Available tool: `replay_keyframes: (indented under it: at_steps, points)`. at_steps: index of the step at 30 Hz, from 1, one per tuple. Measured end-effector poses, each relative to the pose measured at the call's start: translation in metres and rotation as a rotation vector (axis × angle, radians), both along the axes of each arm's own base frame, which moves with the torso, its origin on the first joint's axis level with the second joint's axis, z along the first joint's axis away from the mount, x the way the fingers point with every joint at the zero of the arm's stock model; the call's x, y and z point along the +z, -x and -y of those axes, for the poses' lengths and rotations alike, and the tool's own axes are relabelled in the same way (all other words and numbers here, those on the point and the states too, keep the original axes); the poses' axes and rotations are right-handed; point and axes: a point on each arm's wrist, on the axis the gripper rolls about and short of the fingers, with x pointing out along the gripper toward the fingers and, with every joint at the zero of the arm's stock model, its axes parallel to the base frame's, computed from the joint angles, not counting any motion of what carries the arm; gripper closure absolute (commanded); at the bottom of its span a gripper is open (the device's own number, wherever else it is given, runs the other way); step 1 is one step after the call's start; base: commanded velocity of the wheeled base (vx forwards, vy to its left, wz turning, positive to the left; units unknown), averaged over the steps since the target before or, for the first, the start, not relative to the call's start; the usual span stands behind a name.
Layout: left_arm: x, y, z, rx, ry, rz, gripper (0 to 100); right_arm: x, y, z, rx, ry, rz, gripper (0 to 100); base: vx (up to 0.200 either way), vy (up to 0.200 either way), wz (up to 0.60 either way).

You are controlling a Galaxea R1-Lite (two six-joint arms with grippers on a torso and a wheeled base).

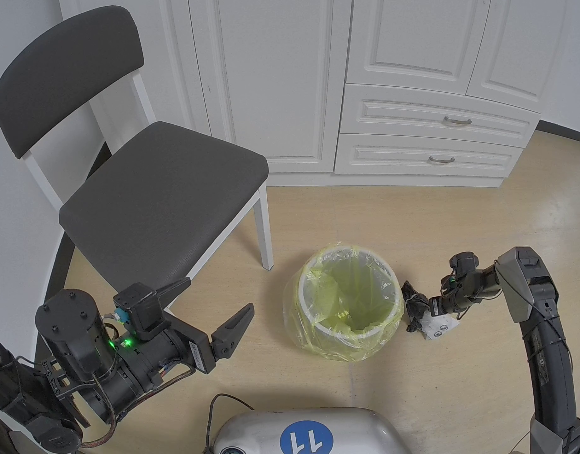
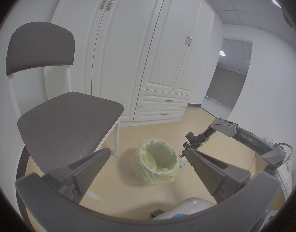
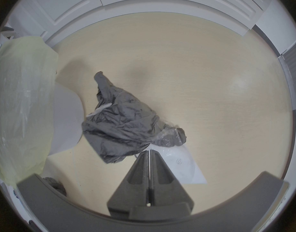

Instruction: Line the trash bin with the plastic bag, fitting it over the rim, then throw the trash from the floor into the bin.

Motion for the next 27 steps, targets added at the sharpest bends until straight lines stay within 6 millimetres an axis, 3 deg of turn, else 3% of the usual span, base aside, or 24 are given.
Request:
replay_keyframes:
  at_steps: [6,27]
  points:
    - [0.0,0.0,0.0,-0.001,0.0,0.0,0,0.013,0.014,-0.003,0.035,-0.059,-0.035,100,0.0,0.0,0.0]
    - [0.003,0.002,0.0,-0.005,0.008,0.013,0,0.12,0.045,-0.011,0.11,-0.15,0.042,100,0.0,0.0,0.0]
